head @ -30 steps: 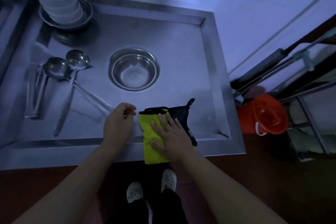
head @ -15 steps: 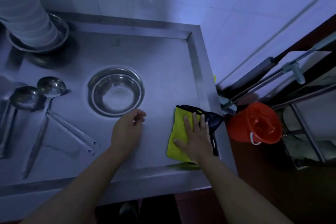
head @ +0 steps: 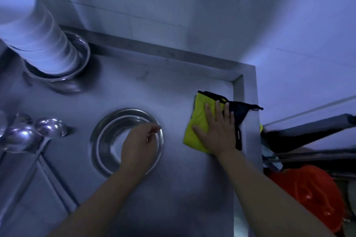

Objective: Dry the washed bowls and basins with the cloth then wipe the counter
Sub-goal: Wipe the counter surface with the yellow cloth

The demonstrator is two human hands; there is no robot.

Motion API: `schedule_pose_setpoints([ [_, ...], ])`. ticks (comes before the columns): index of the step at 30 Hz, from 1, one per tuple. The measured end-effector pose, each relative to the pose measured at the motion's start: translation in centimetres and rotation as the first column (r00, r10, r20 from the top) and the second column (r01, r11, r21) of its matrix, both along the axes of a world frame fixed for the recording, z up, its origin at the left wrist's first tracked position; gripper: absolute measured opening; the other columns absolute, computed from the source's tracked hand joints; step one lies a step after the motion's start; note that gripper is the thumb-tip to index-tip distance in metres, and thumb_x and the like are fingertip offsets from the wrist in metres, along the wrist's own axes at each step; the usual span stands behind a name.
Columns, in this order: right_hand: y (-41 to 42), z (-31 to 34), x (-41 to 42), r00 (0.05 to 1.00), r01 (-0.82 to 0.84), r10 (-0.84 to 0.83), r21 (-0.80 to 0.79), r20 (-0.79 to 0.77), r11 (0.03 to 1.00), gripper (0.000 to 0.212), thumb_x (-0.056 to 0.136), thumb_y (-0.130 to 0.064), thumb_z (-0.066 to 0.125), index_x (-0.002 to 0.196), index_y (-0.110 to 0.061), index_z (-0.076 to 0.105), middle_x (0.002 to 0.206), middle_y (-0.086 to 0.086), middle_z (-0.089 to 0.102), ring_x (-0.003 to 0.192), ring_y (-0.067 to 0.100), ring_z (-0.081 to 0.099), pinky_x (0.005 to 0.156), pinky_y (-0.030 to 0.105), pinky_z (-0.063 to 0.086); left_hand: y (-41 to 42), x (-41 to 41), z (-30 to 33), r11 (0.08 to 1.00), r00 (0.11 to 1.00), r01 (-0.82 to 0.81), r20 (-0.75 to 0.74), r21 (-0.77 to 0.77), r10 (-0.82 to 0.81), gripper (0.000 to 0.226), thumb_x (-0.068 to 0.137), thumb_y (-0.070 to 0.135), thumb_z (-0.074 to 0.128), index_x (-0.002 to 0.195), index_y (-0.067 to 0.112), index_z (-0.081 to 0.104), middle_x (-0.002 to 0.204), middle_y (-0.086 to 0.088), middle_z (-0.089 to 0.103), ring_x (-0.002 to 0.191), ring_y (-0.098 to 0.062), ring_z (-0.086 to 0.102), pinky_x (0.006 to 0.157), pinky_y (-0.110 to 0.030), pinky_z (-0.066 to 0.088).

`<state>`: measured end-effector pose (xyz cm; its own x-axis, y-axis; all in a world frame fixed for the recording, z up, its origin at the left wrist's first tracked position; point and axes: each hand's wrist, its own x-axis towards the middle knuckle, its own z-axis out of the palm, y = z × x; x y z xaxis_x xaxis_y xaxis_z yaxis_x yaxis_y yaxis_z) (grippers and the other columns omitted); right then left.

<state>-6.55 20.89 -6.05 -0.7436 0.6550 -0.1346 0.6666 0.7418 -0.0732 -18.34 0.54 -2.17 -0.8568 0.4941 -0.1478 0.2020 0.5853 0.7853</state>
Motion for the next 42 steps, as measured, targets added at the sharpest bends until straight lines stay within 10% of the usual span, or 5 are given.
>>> schedule_pose_setpoints([
  [30, -16.1, -1.6, -28.9, 0.934, -0.356, 0.355, 0.001, -0.042, 0.935, 0.076, 0.089, -0.067, 0.032, 0.152, -0.030, 0.012, 0.161, 0.006, 0.003, 0.147, 0.031, -0.006, 0.118, 0.050, -0.003, -20.2, -11.8, -0.1, 0.940, 0.936, -0.337, -0.120, -0.051, 0.330, 0.032, 0.074, -0.003, 0.068, 0.092, 0.022, 0.071, 0.085, 0.018, 0.057, 0.083, -0.013, 0.060, 0.075, -0.024, 0.043],
  [37, -21.1, -1.0, -28.8, 0.924, -0.381, 0.382, 0.029, -0.016, 0.924, 0.074, 0.092, -0.062, 0.033, 0.152, -0.027, 0.010, 0.161, 0.008, 0.006, 0.147, 0.033, -0.003, 0.118, 0.049, -0.001, -26.3, -13.0, 0.6, 0.918, 0.914, -0.381, -0.196, -0.111, 0.356, 0.017, 0.071, 0.006, 0.074, 0.080, 0.019, 0.070, 0.079, 0.007, 0.063, 0.077, -0.015, 0.056, 0.068, -0.015, 0.032],
  [42, -23.5, -0.9, -28.1, 0.904, -0.426, 0.427, 0.034, -0.007, 0.904, 0.073, 0.091, -0.063, 0.026, 0.153, -0.026, 0.010, 0.160, 0.009, 0.007, 0.147, 0.033, -0.002, 0.118, 0.049, -0.002, -27.8, -11.9, 0.0, 0.887, 0.916, -0.364, -0.280, -0.283, 0.287, 0.030, 0.062, 0.043, 0.079, 0.071, 0.018, 0.066, 0.069, 0.002, 0.059, 0.070, -0.026, 0.054, 0.068, -0.034, 0.040],
])
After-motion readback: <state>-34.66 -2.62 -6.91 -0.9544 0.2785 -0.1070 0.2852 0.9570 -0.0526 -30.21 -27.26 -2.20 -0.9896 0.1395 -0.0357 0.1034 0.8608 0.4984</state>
